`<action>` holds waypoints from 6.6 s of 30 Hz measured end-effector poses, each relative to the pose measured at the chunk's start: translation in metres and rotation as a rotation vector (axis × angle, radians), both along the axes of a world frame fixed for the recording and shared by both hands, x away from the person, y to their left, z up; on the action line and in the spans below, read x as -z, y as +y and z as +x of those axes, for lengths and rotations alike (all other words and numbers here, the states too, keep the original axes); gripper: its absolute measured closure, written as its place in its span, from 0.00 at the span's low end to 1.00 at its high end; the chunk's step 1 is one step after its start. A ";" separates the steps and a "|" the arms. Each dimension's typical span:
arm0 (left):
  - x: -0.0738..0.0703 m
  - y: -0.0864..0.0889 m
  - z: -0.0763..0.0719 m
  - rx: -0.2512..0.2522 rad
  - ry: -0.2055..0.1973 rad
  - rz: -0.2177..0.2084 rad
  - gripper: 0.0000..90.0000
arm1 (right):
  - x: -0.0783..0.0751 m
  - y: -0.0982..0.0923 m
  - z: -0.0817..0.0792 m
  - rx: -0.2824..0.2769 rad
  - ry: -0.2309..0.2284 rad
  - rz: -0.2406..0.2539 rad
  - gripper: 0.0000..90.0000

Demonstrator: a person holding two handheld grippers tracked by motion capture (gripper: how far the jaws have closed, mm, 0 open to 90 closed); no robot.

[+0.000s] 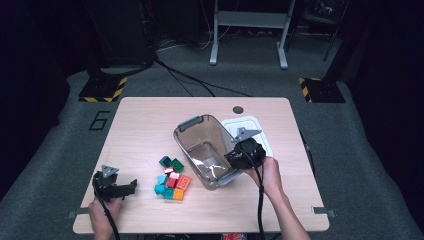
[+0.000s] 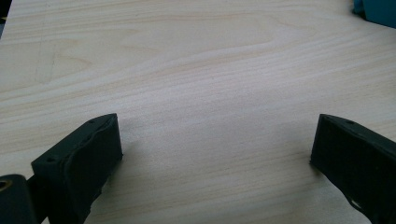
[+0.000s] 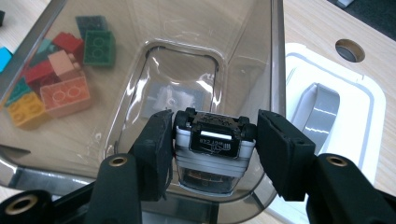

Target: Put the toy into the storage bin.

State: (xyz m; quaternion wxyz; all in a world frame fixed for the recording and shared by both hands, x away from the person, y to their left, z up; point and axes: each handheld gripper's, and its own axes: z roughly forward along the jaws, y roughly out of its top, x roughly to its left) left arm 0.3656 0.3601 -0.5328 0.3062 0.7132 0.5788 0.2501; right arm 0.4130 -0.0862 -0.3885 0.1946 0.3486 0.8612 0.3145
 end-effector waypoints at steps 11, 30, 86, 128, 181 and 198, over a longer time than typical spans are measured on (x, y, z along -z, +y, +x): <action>0.000 0.000 0.000 0.001 -0.002 0.001 0.02 | -0.009 -0.013 -0.009 0.042 -0.013 0.059 0.35; 0.000 0.000 0.000 0.000 -0.003 0.002 0.02 | 0.036 -0.102 -0.032 0.257 -0.014 0.224 0.02; -0.024 -0.040 -0.025 0.047 -0.026 -0.083 0.02 | 0.142 -0.138 -0.029 0.370 0.023 0.120 0.00; -0.032 -0.086 -0.023 0.125 -0.014 -0.054 0.26 | 0.142 -0.138 -0.029 0.373 0.024 0.125 0.00; -0.098 -0.089 -0.001 0.220 -0.057 -0.090 0.66 | 0.142 -0.138 -0.029 0.372 0.024 0.125 0.00; -0.134 -0.102 0.015 0.285 -0.094 -0.066 0.66 | 0.142 -0.138 -0.029 0.372 0.024 0.125 0.00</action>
